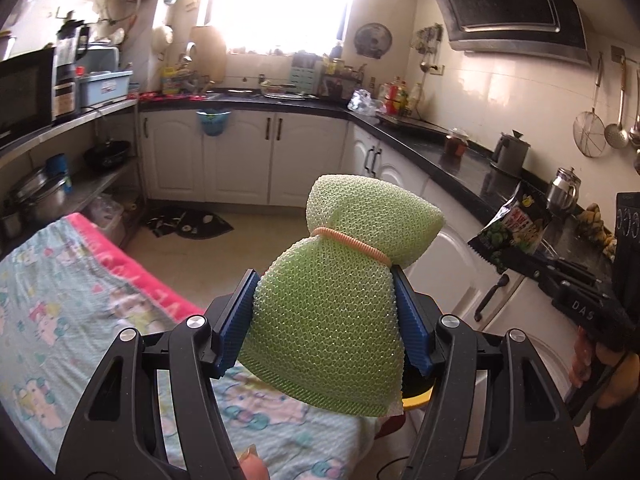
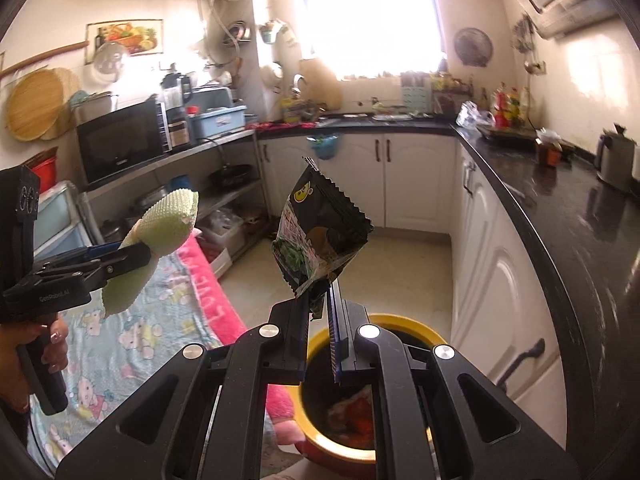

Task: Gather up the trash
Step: 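Carry the snack packet and green sponge in both tools over the bin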

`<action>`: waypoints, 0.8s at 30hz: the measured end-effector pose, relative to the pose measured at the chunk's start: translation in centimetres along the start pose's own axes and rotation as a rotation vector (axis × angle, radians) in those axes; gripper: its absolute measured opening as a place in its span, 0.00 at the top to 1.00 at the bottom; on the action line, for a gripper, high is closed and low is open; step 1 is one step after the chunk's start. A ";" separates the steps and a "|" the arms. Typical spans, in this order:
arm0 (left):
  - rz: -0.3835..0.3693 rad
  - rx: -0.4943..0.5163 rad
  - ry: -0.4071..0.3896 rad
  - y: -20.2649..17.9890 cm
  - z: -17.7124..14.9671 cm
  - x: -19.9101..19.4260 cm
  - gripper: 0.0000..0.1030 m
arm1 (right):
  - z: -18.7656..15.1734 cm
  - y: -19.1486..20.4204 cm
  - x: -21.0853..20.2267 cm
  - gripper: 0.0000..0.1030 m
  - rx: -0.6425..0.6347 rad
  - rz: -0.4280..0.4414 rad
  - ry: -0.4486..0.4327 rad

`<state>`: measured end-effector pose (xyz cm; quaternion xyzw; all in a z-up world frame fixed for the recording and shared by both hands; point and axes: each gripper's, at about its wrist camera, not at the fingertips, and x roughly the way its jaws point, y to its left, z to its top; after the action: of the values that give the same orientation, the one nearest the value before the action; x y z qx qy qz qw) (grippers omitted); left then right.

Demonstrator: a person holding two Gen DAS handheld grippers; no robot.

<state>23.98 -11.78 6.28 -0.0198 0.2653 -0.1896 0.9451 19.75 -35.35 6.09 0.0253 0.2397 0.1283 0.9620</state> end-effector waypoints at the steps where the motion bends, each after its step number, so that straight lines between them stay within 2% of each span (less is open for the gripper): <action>1: -0.009 0.006 0.009 -0.5 0.1 0.9 0.45 | -0.2 -0.4 0.2 0.92 0.007 -0.010 0.006; 9: -0.082 0.006 0.100 -2.9 -0.3 6.9 0.44 | -2.8 -3.7 2.9 0.91 0.070 -0.095 0.091; 17: -0.102 0.006 0.192 -3.9 -2.0 12.1 0.43 | -5.5 -5.9 6.4 0.91 0.127 -0.099 0.194; 24: -0.122 -0.009 0.265 -4.1 -3.8 15.2 0.43 | -7.8 -7.1 8.9 0.91 0.153 -0.093 0.288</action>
<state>32.57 -20.93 -3.86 -0.0150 0.3870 -0.2463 0.8884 25.31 -40.06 -5.63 0.0688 0.3849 0.0675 0.9179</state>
